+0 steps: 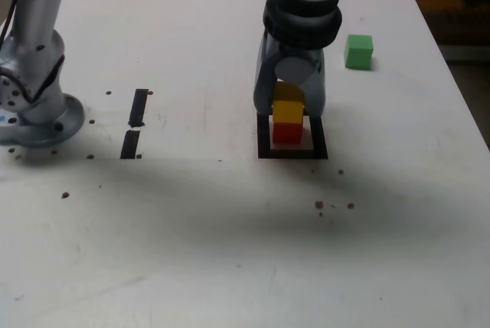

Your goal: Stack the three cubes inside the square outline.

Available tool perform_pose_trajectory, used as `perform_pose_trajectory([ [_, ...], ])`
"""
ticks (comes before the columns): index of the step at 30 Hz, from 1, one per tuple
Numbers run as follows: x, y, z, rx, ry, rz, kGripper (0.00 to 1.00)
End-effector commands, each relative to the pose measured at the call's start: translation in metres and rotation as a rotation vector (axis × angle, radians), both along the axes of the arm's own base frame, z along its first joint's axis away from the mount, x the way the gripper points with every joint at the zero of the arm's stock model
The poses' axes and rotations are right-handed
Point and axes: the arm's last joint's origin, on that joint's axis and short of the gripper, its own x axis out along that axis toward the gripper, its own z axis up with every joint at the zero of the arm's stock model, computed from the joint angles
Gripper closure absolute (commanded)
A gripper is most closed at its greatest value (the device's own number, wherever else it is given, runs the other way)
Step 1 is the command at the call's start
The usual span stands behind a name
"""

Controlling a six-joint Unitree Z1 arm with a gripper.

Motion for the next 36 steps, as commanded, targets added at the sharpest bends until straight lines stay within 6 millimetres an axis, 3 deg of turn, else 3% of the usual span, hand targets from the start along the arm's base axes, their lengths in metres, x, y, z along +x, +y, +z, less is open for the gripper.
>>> perform_pose_trajectory([
  [1,0.001,0.001,-0.002,0.000,0.003,0.003,0.68],
  [5,0.001,0.001,-0.002,0.000,0.002,0.004,0.59],
  [12,-0.003,0.002,0.001,0.001,0.009,0.005,0.18],
  [16,-0.006,0.004,0.005,0.007,0.010,0.007,0.05],
  [22,-0.016,0.007,0.023,0.027,-0.003,0.007,0.00],
  [27,-0.018,0.011,0.060,0.082,-0.048,-0.051,0.00],
  [32,0.011,0.034,0.099,0.113,-0.175,-0.155,0.00],
  [36,0.041,0.070,0.099,0.092,-0.177,-0.181,0.02],
])
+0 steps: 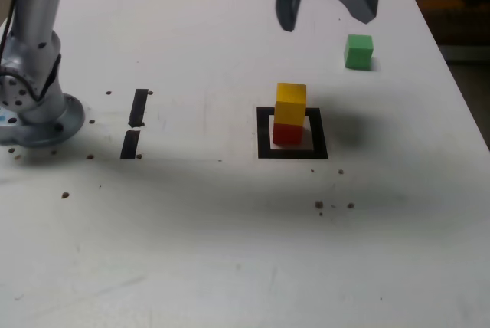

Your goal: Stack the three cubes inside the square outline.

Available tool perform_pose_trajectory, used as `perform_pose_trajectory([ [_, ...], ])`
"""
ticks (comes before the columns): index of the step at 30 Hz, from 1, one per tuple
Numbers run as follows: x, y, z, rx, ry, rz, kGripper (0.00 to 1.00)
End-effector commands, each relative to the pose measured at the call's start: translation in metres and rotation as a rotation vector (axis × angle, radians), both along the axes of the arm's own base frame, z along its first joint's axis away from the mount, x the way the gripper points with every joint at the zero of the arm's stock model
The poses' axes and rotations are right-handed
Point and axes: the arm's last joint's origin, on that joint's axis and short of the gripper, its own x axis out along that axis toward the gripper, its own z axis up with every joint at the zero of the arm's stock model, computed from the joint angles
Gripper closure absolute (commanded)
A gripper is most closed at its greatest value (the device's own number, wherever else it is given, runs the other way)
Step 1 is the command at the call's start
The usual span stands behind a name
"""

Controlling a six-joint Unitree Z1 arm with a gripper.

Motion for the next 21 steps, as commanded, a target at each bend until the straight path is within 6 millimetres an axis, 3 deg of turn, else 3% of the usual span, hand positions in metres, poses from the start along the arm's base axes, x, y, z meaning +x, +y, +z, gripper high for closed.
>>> perform_pose_trajectory([
  [1,0.022,0.014,0.021,-0.010,-0.108,-0.010,0.02],
  [5,0.044,0.046,0.003,-0.031,-0.079,-0.023,0.03],
  [12,0.074,0.085,-0.042,-0.043,-0.023,-0.031,0.05],
  [21,0.089,0.097,-0.094,-0.071,0.069,-0.005,0.08],
])
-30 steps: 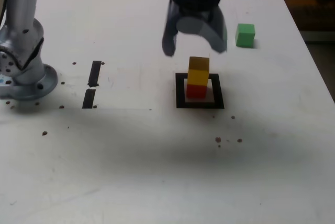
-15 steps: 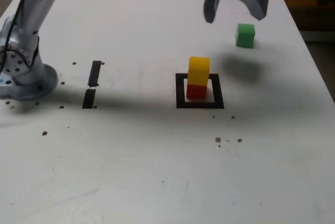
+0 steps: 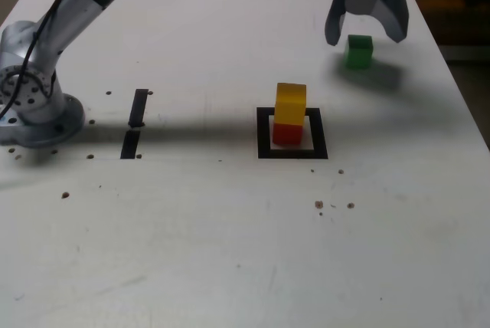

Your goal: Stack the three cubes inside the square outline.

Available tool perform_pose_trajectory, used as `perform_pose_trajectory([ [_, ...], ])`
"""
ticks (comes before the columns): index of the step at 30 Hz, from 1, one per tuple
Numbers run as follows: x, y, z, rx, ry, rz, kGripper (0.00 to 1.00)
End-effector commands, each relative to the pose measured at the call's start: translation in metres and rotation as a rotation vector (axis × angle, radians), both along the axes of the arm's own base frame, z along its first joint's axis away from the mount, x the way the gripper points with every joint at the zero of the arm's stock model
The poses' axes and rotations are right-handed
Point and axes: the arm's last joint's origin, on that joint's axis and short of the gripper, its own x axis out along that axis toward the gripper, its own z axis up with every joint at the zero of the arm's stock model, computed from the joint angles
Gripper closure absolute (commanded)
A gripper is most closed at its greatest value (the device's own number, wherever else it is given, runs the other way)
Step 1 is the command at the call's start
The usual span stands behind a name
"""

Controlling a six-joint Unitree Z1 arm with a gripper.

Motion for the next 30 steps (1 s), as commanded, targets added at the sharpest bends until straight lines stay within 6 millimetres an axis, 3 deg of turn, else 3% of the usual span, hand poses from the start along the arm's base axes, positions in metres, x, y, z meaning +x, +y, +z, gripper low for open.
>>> perform_pose_trajectory([
  [1,0.002,0.001,-0.013,-0.011,0.026,0.010,0.09],
  [6,0.005,0.002,-0.023,-0.031,0.027,0.019,0.16],
  [14,0.012,0.006,-0.027,-0.049,-0.028,0.037,0.57],
  [21,0.011,0.012,-0.031,-0.063,-0.026,0.058,0.66],
  [30,0.006,0.011,-0.023,-0.083,-0.022,0.049,0.86],
])
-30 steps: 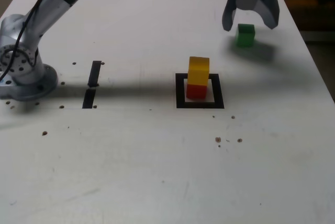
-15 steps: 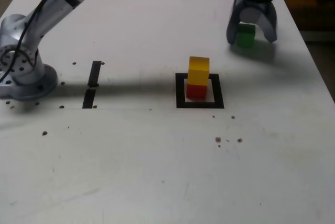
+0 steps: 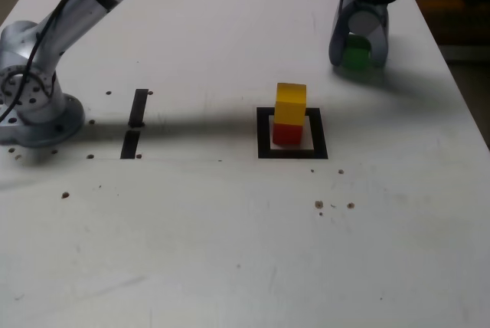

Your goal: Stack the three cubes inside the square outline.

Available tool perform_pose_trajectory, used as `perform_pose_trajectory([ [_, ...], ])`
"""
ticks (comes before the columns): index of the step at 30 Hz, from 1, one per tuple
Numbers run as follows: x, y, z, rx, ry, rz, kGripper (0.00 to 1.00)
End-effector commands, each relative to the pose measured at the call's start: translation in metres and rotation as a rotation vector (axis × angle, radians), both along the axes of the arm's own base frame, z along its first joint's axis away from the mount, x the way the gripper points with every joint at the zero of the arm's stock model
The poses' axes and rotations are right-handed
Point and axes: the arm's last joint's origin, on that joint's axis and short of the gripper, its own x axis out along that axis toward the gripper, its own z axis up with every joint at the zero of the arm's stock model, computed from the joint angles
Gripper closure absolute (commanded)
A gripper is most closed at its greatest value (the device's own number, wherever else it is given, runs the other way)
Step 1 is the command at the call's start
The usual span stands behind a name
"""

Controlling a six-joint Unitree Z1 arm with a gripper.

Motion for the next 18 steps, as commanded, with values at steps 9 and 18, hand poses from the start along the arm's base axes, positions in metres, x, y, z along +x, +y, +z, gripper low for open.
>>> perform_pose_trajectory([
  [9,-0.036,-0.026,0.091,0.021,-0.069,-0.007,0.90],
  [18,-0.127,-0.121,0.177,0.029,-0.142,-0.011,0.90],
])
